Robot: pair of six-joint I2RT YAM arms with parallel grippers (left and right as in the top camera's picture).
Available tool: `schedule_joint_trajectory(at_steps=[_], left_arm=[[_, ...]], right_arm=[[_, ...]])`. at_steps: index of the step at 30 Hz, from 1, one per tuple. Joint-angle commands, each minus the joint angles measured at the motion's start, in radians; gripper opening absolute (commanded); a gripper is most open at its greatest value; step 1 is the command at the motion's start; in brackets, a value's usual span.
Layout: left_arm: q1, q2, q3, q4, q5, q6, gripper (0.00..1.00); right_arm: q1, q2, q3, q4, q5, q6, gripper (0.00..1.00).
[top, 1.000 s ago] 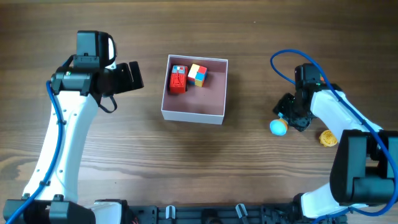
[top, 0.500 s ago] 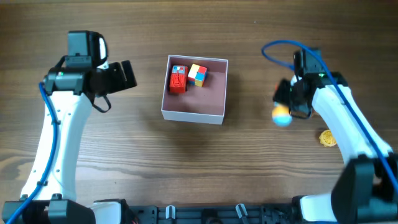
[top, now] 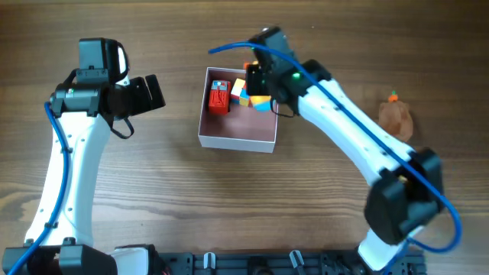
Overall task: Pack container
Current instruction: 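Carry the duck with right gripper into the box and release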
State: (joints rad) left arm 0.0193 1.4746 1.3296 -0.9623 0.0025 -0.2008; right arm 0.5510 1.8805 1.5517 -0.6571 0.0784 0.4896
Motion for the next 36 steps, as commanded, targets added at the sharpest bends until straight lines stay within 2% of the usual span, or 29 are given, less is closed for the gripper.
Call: schedule_joint_trajectory(at_steps=[1, 6, 10, 18, 23, 28, 30, 33, 36], left_arm=[[0.002, -0.005, -0.003, -0.001, 0.009, -0.013, 1.0], [0.002, -0.005, -0.003, -0.001, 0.009, -0.013, 1.0], [0.002, -0.005, -0.003, -0.001, 0.009, -0.013, 1.0], [0.002, -0.005, -0.003, -0.005, 0.009, -0.013, 1.0], [0.002, -0.005, -0.003, -0.004, 0.009, -0.013, 1.0], [0.002, -0.005, -0.003, -0.004, 0.009, -0.013, 1.0], [0.002, -0.005, -0.003, -0.004, 0.009, -0.013, 1.0], [0.002, -0.005, -0.003, -0.003, 0.008, -0.013, 1.0], [0.002, -0.005, -0.003, -0.003, 0.008, -0.013, 1.0]], right_arm=[[-0.001, 0.057, 0.002, 0.01, -0.012, 0.064, 0.04], [-0.042, 0.123, 0.001, -0.001, -0.018, 0.12, 0.04], [-0.078, 0.13, 0.0, -0.01, -0.027, 0.112, 0.14], [-0.083, 0.13, -0.001, -0.055, 0.057, 0.082, 0.14], [-0.142, 0.13, -0.001, -0.106, 0.072, 0.057, 0.13], [-0.158, 0.13, -0.001, -0.106, 0.072, -0.019, 0.12], [-0.158, 0.13, -0.001, -0.104, 0.071, -0.039, 0.17], [-0.158, 0.13, -0.001, -0.112, 0.049, -0.098, 0.31], [-0.158, 0.13, -0.001, -0.127, 0.049, -0.097, 0.38]])
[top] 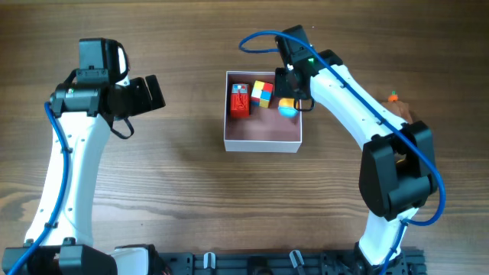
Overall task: Pack container
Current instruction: 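Carry the duck with right gripper into the box and release, then move right gripper to the brown plush bear and grasp it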
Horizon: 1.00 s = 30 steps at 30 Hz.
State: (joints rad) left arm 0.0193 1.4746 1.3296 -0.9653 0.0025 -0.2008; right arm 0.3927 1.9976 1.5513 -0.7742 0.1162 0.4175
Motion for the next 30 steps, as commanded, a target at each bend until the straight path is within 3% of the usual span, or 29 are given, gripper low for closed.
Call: schedule_joint_trajectory(at_steps=[1, 9, 10, 12, 17, 20, 24, 26, 30], left_arm=[[0.002, -0.005, -0.003, 0.0, 0.008, -0.013, 1.0], [0.002, -0.005, -0.003, 0.003, 0.008, -0.013, 1.0], [0.002, -0.005, -0.003, 0.003, 0.008, -0.013, 1.0], [0.002, -0.005, -0.003, 0.004, 0.008, -0.013, 1.0], [0.002, -0.005, -0.003, 0.003, 0.008, -0.013, 1.0], [0.002, -0.005, -0.003, 0.003, 0.008, -0.013, 1.0], [0.002, -0.005, -0.003, 0.003, 0.008, -0.013, 1.0], [0.002, -0.005, -0.003, 0.003, 0.008, -0.013, 1.0], [0.002, -0.005, -0.003, 0.003, 0.008, -0.013, 1.0]], right_arm=[[0.001, 0.013, 0.0, -0.013, 0.011, -0.025, 0.39], [0.007, 0.013, 0.0, -0.101, 0.011, -0.024, 0.39], [0.014, 0.013, 0.0, -0.119, 0.011, -0.025, 0.41], [0.022, 0.013, 0.0, -0.131, 0.011, -0.026, 0.56], [0.022, 0.013, 0.0, -0.089, 0.012, -0.026, 0.63], [0.022, 0.005, 0.001, -0.073, 0.02, -0.026, 0.63], [0.021, -0.126, 0.001, -0.087, 0.044, -0.015, 0.57], [-0.013, -0.282, 0.001, -0.18, 0.122, 0.112, 0.59], [-0.249, -0.532, 0.001, -0.371, 0.066, 0.235, 0.89]])
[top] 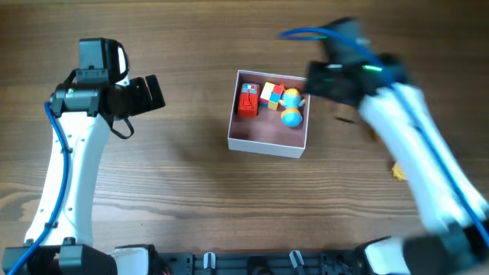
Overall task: Pack container
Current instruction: 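Move right gripper to the brown plush bear and grasp it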
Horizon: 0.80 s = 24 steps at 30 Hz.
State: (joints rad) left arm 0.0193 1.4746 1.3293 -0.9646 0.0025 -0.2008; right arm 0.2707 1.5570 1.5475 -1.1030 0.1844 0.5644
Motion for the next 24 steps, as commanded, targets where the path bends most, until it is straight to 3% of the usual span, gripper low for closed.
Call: schedule_joint_trajectory(at_steps=[1, 5, 10, 19, 20, 22, 24], left_arm=[[0.002, -0.005, -0.002, 0.002, 0.008, -0.013, 1.0], [0.002, -0.005, -0.002, 0.002, 0.009, -0.013, 1.0], [0.002, -0.005, -0.002, 0.002, 0.009, -0.013, 1.0], [0.002, -0.005, -0.002, 0.003, 0.009, -0.013, 1.0], [0.002, -0.005, -0.002, 0.003, 0.009, -0.013, 1.0], [0.002, -0.005, -0.002, 0.003, 0.009, -0.013, 1.0], [0.002, -0.005, -0.002, 0.002, 0.009, -0.013, 1.0]], right_arm=[[-0.225, -0.138, 0.005, -0.07, -0.06, 0.044, 0.93], [-0.532, -0.115, -0.014, -0.109, -0.214, -0.209, 1.0], [-0.615, 0.136, -0.068, -0.048, -0.205, -0.536, 1.0], [-0.612, 0.435, -0.068, 0.004, -0.233, -0.538, 1.0], [-0.612, 0.451, -0.068, 0.006, -0.239, -0.538, 0.98], [-0.608, 0.459, -0.068, 0.007, -0.238, -0.537, 0.85], [-0.608, 0.459, -0.068, 0.003, -0.239, -0.534, 0.6]])
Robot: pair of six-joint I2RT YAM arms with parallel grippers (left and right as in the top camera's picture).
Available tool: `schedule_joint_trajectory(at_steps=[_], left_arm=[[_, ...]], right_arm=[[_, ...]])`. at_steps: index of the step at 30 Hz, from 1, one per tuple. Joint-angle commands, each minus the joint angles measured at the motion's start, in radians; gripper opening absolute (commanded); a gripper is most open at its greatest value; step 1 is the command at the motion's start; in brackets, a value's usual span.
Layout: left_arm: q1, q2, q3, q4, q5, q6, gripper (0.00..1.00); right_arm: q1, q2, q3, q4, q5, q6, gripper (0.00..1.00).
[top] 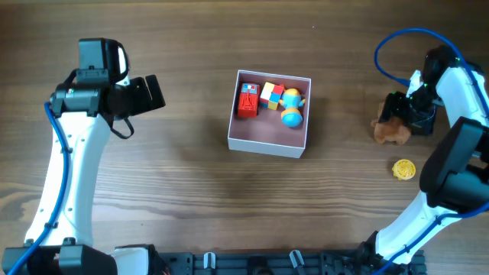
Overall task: Pack container
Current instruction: 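Move right gripper to the brown plush bear and grasp it, then place the bear with right gripper into the box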
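The white open box [267, 143] sits mid-table. In its far half lie a red block [247, 100], a multicoloured cube [271, 94] and a blue and yellow toy [291, 108]. A brown toy [390, 133] lies far to the right, and my right gripper [394, 114] hangs right over its far edge; the view does not show how its jaws stand. A yellow disc [403, 169] lies nearer the front right. My left gripper [151, 93] hovers left of the box, open and holding nothing.
The bare wooden table [191, 191] stretches around the box. The right arm's blue cable [397, 46] loops above the far right. A black rail [267, 263] runs along the front edge.
My right gripper has gone from the box's far right corner to the brown toy at the right edge. The box and its contents have not shifted. The left arm is still.
My right gripper was first at the far rim of the box, which stood left of centre. The box then stood further right with the gripper still at its rim, then further right again. Now the gripper is away at the brown toy.
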State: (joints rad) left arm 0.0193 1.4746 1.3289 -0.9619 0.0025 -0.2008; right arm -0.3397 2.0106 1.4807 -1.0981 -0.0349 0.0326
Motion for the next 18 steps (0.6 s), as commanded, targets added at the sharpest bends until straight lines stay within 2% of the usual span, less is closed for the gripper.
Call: schedule_joint_trajectory(at_steps=[1, 2, 3, 5, 8, 11, 15, 18], left_arm=[[0.002, -0.005, -0.002, 0.0, 0.009, -0.013, 1.0], [0.002, -0.005, -0.002, 0.0, 0.009, -0.013, 1.0], [0.002, -0.005, -0.002, 0.0, 0.009, -0.013, 1.0], [0.002, -0.005, -0.002, 0.0, 0.009, -0.013, 1.0], [0.002, -0.005, -0.002, 0.0, 0.008, -0.013, 1.0], [0.002, -0.005, -0.002, 0.0, 0.009, -0.013, 1.0], [0.002, -0.005, -0.002, -0.001, 0.009, -0.014, 1.0], [0.002, -0.005, -0.002, -0.001, 0.009, -0.014, 1.0]], right_arm=[[0.003, 0.006, -0.001, -0.003, -0.019, 0.005, 0.49], [0.003, 0.006, -0.001, -0.007, -0.019, 0.006, 0.39], [0.003, 0.006, -0.001, -0.009, -0.019, 0.021, 0.34], [0.004, 0.005, -0.001, -0.013, -0.019, 0.023, 0.04], [0.033, -0.01, 0.014, -0.021, -0.027, 0.024, 0.04], [0.114, -0.112, 0.058, -0.028, -0.026, 0.013, 0.04], [0.352, -0.357, 0.121, -0.011, -0.027, -0.113, 0.04], [0.617, -0.458, 0.122, 0.029, -0.027, -0.322, 0.04]])
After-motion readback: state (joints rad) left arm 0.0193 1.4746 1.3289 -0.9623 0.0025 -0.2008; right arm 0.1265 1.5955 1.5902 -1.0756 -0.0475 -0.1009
